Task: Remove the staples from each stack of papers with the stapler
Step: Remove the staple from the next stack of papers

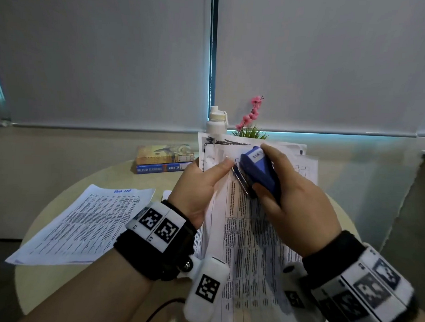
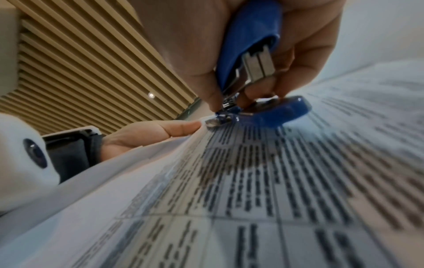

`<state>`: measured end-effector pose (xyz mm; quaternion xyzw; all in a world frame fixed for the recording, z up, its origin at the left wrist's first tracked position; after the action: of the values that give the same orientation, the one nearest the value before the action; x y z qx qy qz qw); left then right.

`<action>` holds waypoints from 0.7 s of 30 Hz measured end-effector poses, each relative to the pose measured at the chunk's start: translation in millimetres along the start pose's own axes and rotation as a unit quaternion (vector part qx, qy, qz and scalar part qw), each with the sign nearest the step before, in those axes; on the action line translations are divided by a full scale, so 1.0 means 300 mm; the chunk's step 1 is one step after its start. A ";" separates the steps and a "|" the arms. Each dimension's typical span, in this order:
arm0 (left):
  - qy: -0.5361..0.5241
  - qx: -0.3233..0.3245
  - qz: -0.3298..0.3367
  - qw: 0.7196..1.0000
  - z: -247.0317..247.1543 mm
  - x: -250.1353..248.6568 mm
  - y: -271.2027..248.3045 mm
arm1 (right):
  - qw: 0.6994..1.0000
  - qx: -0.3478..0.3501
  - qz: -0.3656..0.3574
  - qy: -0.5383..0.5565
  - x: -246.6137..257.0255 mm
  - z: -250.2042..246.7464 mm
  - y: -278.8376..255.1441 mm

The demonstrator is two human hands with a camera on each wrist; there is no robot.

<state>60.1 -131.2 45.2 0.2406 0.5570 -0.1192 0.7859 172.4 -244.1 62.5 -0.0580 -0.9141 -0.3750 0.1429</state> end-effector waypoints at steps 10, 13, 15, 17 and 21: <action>-0.007 -0.024 0.039 0.999 -0.015 0.003 -0.008 | 1.000 -0.015 0.021 -0.008 -0.005 -0.008 0.019; 0.014 -0.020 0.064 0.998 -0.017 0.002 -0.009 | 1.000 -0.015 0.021 -0.017 0.005 -0.010 0.021; 0.023 -0.020 0.079 0.996 -0.013 -0.001 -0.009 | 0.999 -0.021 0.027 -0.014 0.008 -0.007 0.026; 0.034 -0.029 0.094 0.995 -0.009 -0.006 -0.010 | 0.999 -0.027 0.035 -0.006 0.010 -0.002 0.036; 0.071 -0.053 0.130 0.988 -0.009 -0.021 -0.008 | 0.998 -0.048 0.038 -0.024 0.034 0.003 0.051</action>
<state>54.6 -132.5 49.8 0.2765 0.5810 0.0313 0.7649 165.9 -232.4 75.2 -0.1089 -0.8952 -0.4113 0.1322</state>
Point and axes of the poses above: each hand's wrist, its own y-axis towards the middle knuckle, its own z-axis out of the palm, x = y × z, the point moved 5 cm from there along y, towards the middle knuckle
